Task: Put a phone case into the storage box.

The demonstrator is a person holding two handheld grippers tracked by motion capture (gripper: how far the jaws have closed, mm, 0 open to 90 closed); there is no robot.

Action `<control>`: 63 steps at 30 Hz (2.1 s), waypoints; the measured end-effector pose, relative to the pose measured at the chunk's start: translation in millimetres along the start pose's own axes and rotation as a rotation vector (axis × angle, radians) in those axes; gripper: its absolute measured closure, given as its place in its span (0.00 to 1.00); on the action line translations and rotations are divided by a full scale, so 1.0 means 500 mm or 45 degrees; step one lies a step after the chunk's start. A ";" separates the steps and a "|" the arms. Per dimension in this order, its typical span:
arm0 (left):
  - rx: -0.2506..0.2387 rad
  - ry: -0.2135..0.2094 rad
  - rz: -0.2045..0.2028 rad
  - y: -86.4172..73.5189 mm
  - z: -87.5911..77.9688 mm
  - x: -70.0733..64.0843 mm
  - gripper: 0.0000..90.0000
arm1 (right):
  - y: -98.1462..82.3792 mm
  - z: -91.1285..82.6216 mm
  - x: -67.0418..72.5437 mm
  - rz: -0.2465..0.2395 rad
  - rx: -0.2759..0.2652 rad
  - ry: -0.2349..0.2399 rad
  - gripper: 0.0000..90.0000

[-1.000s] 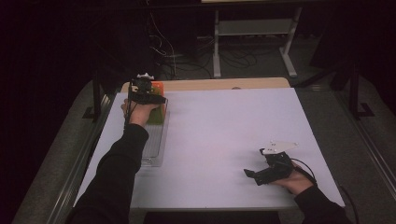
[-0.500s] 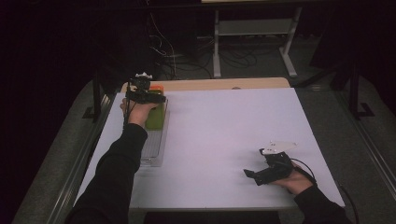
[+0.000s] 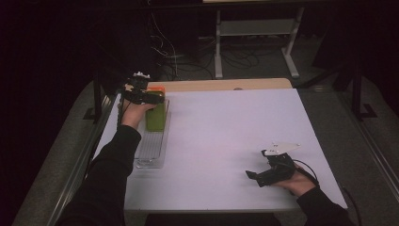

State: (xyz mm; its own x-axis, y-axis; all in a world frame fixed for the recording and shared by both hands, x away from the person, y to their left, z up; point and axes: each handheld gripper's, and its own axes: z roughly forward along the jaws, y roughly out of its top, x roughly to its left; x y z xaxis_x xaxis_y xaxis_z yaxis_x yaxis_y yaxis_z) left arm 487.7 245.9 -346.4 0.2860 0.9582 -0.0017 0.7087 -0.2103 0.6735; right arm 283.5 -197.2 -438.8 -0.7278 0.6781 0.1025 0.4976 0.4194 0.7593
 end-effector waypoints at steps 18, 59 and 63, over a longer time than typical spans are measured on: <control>-0.068 -0.242 0.141 -0.023 -0.083 -0.015 0.03 | 0.003 -0.005 0.002 -0.010 -0.012 -0.011 0.00; -0.241 -0.584 0.386 -0.211 -0.179 -0.071 0.03 | 0.015 -0.025 0.007 -0.011 -0.043 0.009 0.00; -0.240 -0.597 0.407 -0.235 -0.181 -0.076 0.03 | 0.018 -0.028 0.007 -0.018 -0.041 0.012 0.00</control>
State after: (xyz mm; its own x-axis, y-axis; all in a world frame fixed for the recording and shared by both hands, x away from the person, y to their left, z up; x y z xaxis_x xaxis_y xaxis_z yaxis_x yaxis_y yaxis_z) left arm 335.3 251.9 -358.5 0.7508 0.6563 -0.0749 0.4265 -0.3950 0.8137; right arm 279.0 -199.7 -422.8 -0.7394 0.6662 0.0973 0.4715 0.4092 0.7812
